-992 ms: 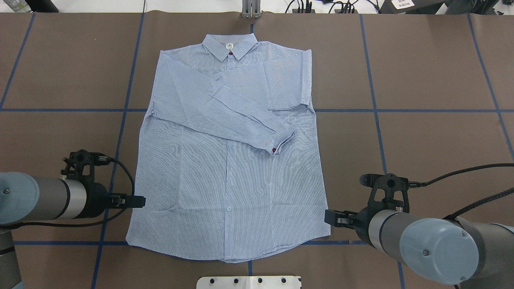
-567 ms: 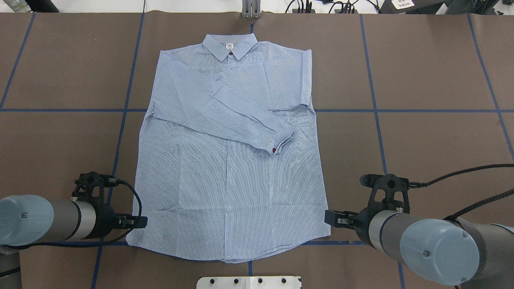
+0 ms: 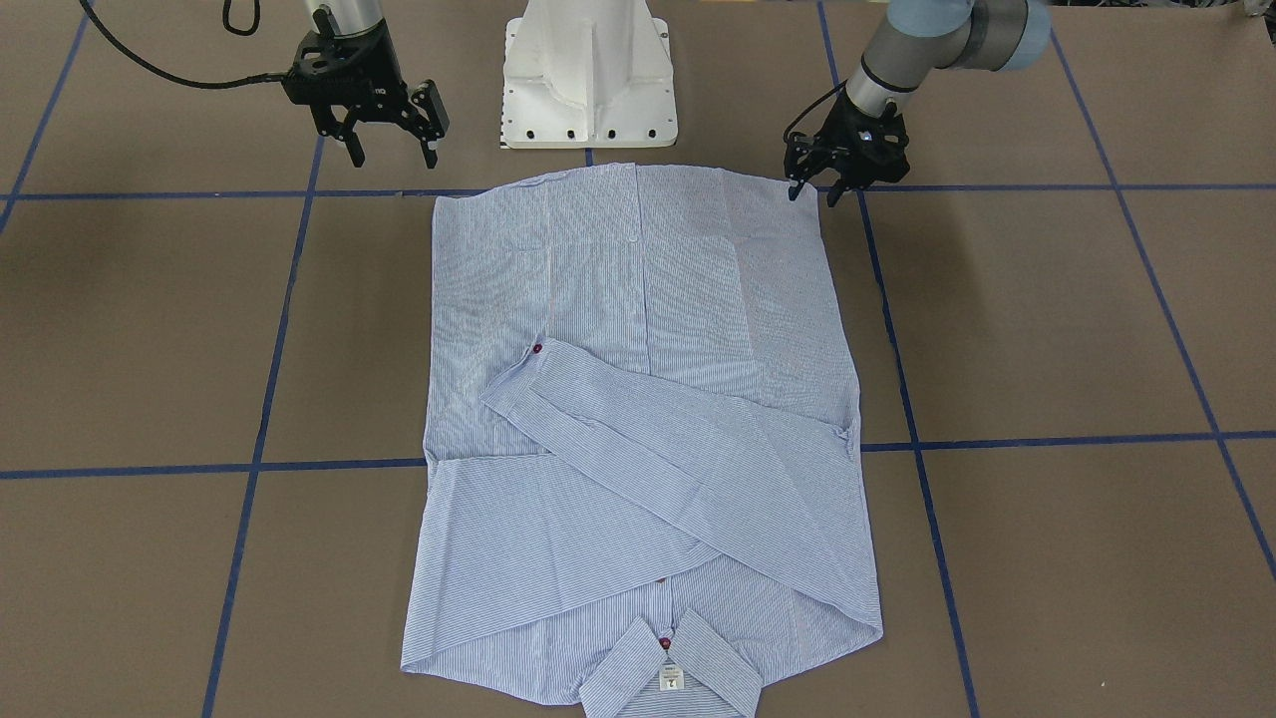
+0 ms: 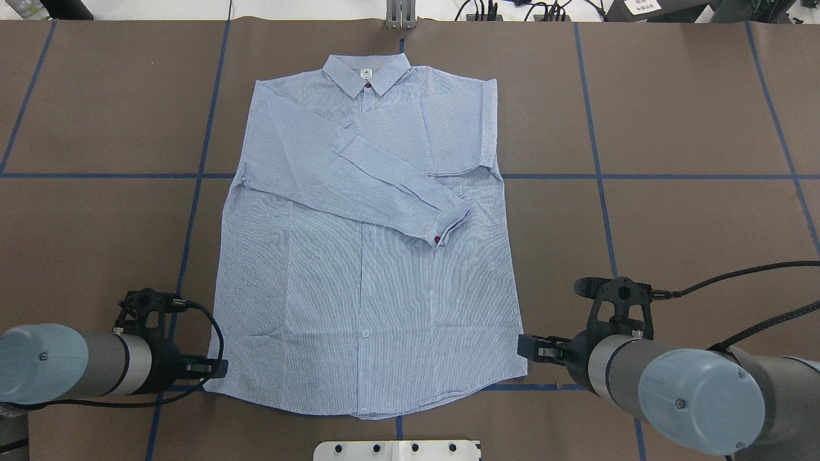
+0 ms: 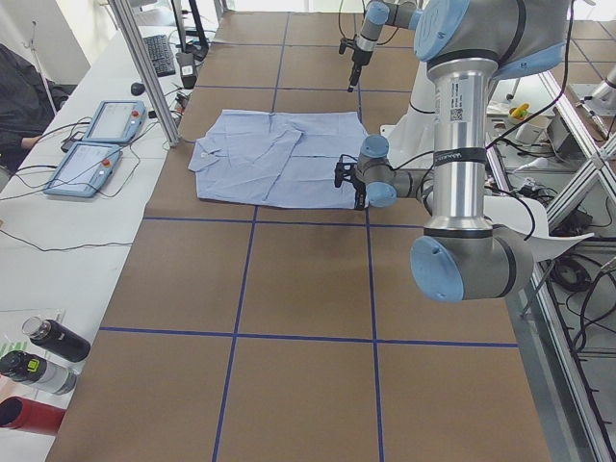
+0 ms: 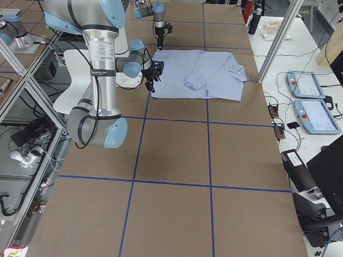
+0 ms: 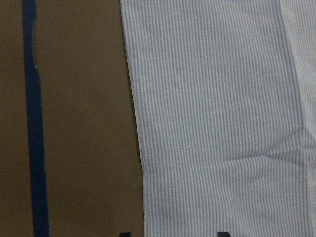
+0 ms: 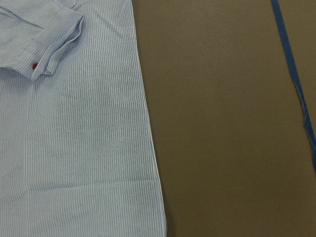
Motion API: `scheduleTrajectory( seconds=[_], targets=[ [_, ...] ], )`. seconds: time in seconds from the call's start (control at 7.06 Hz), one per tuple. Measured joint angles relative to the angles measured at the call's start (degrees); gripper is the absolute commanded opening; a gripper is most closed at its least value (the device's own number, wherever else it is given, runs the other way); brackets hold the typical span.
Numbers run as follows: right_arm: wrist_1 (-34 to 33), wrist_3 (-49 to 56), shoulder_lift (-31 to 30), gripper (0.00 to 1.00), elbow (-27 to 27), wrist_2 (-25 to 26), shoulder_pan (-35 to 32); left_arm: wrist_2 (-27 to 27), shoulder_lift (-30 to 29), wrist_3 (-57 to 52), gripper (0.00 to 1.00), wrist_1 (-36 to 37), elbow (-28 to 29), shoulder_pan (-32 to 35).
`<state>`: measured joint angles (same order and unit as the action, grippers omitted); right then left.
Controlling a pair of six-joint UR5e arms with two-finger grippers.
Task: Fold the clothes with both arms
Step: 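Lower both grippers to the hem corners nearest the robot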
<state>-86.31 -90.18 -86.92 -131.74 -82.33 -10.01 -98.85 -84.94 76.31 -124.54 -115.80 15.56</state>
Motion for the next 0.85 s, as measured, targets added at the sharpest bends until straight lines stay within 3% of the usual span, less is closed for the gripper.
scheduleTrajectory(
  seconds=[0.28, 0.57, 0.85],
  targets=[
    [0.0, 0.0, 0.0, 1.00, 0.0, 0.1, 0.0, 0.0, 0.0, 0.9, 0.58, 0.0, 0.3, -0.9],
    [0.0, 0.0, -0.1, 1.00, 0.0, 0.1, 0.0, 0.0, 0.0, 1.5, 0.43, 0.0, 0.5, -1.6],
    [0.0, 0.0, -0.1, 1.00, 0.0, 0.1, 0.0, 0.0, 0.0, 1.7, 0.00, 0.0, 0.7, -1.7]
  ],
)
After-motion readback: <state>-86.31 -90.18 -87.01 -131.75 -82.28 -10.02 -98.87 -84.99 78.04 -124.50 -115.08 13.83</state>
